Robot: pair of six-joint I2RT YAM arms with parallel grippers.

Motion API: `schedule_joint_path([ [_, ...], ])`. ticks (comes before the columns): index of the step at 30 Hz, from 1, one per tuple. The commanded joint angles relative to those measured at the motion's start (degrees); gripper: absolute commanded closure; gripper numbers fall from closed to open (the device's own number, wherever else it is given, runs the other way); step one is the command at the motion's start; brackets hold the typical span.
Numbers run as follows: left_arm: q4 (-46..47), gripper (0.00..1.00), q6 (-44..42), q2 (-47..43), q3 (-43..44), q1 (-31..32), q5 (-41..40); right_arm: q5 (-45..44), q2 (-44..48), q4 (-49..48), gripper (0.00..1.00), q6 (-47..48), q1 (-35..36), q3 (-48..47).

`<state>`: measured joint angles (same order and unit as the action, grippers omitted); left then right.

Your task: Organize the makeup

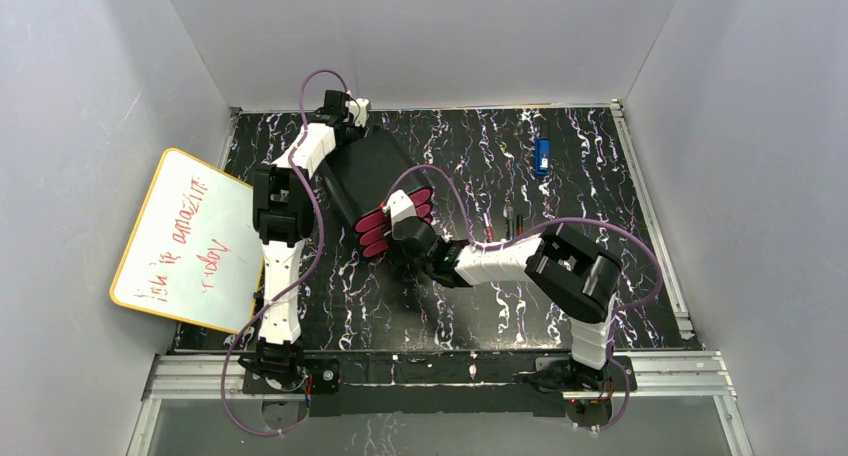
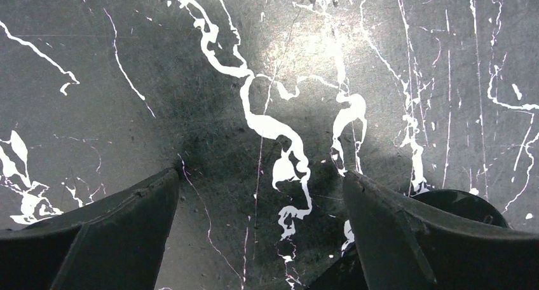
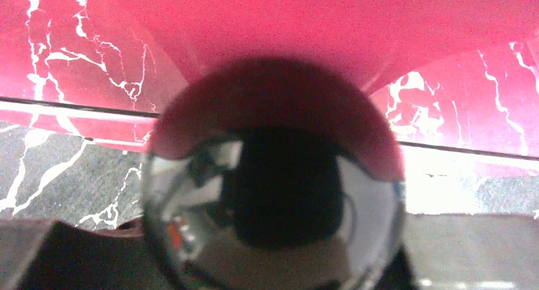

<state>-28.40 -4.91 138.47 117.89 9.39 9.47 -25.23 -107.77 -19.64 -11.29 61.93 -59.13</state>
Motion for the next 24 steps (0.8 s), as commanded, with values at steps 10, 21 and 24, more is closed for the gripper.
schedule_joint_path([
  [10, -3.9, 0.02, -0.5, 1.0, 1.0, 1.2, 1.5, 0.1, 0.6, 3.8, 0.61, -4.2, 1.3, 5.5],
  [21, -3.9, 0.01, -0.6, 1.0, 0.9, 1.2, 1.3, -3.9, 9.8, 9.6, 0.62, -7.1, 5.0, 11.9],
  [24, -3.9, 0.01, -0.6, 1.1, 0.8, 1.2, 1.2, -5.2, 13.0, 12.5, 0.62, -8.1, 6.6, 13.2],
])
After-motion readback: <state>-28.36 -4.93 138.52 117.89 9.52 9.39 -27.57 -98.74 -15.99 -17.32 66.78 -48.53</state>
